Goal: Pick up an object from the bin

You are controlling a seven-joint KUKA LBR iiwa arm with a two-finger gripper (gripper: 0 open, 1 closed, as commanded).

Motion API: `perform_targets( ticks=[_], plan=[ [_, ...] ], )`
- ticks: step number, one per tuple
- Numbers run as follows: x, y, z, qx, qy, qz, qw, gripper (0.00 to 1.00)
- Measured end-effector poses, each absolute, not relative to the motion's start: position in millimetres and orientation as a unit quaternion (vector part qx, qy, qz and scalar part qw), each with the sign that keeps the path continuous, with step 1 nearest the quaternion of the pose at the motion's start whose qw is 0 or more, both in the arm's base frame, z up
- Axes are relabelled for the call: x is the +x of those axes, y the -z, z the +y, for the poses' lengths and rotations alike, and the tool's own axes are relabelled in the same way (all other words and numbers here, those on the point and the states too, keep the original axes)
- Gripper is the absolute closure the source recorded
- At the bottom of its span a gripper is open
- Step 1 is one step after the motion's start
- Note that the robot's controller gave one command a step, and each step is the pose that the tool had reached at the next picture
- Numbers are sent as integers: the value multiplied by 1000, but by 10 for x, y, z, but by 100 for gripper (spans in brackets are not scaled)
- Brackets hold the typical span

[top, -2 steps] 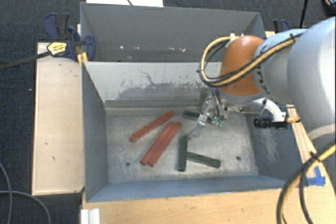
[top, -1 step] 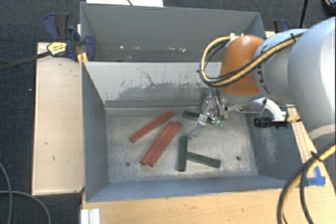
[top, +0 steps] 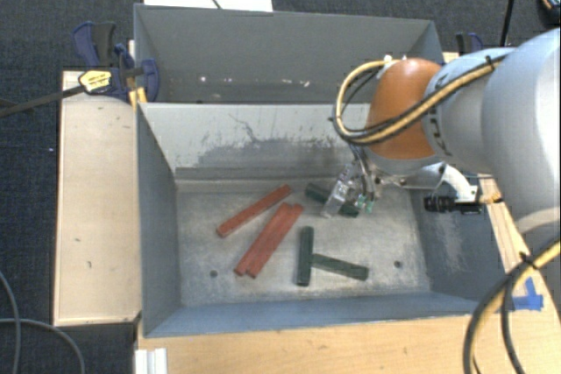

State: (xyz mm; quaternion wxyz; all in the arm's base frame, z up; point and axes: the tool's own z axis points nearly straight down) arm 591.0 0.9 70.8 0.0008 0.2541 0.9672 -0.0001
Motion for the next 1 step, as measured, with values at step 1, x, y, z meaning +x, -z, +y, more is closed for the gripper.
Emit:
perform_targets(
  ticks=[1],
  plan=[
    [5932,-1367,6,250,-1,968,4,100]
  ],
)
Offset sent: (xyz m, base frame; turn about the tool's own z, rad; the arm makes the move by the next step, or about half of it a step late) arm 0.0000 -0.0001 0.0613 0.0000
